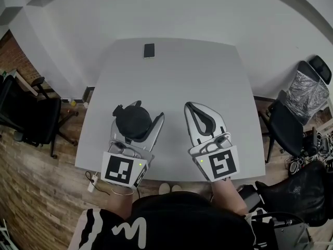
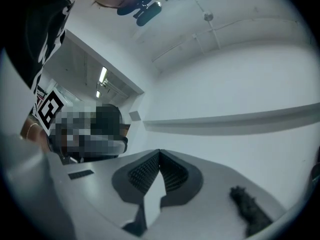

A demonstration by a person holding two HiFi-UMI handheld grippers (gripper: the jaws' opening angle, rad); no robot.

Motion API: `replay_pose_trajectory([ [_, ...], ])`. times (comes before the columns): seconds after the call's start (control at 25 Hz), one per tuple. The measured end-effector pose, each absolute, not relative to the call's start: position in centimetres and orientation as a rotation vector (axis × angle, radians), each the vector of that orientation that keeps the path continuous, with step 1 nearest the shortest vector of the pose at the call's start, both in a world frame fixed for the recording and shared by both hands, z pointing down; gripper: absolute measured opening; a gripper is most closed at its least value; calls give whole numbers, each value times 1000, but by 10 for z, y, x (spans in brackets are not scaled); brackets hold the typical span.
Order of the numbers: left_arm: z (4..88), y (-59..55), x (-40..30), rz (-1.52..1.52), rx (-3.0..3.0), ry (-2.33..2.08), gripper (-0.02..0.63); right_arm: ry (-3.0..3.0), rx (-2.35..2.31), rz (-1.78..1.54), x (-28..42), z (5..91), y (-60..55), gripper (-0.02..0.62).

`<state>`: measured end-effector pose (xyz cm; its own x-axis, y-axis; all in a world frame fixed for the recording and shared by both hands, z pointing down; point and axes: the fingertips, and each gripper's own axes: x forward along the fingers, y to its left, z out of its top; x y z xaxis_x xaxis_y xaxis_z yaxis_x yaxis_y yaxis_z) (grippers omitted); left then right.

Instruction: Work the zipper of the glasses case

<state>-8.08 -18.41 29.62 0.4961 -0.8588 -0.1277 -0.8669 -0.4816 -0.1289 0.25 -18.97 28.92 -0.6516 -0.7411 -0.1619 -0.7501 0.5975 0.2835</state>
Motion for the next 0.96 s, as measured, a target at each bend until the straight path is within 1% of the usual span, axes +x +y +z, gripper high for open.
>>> replay_pose_trajectory([
  [0.96, 291, -183, -79, 103, -2577, 1469, 261, 2797, -1277, 532, -6, 288, -186, 5],
])
